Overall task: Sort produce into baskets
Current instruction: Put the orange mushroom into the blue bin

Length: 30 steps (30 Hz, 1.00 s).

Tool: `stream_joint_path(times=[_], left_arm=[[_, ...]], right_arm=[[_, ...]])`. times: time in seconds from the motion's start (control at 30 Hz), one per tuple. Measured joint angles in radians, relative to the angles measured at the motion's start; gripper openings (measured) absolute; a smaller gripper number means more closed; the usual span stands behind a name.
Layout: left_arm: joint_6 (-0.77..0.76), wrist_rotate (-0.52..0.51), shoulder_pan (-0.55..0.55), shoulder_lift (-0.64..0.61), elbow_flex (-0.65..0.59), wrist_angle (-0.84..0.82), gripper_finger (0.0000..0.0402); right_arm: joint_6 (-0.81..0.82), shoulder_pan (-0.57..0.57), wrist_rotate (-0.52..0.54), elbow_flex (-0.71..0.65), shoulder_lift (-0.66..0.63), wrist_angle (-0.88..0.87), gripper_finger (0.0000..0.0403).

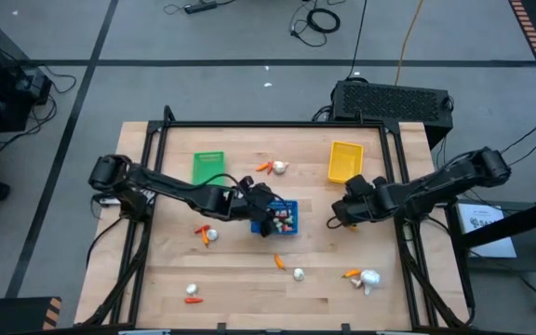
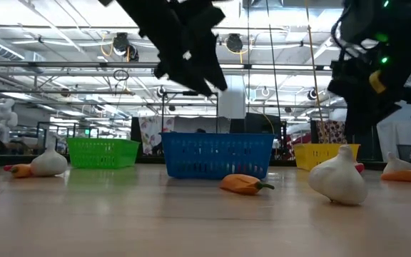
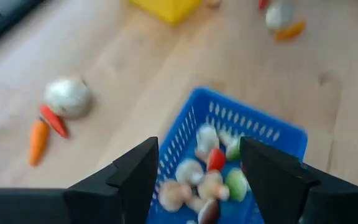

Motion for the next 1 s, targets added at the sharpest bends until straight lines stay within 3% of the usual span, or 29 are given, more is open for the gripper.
stream_joint_path(times=[0.27, 1.0], left_arm=[[0.026, -0.054, -0.019, -0.034, 0.000, -0.005, 0.0232], [0.035, -0.057, -0.019, -0.034, 0.000, -0.015, 0.0232]], right_arm=[[0.100, -0.077, -0.006, 0.000, 0.130, -0.023, 0.0191], [0.145, -0.184, 0.024, -0.031, 0.334, 0.096, 0.0194]])
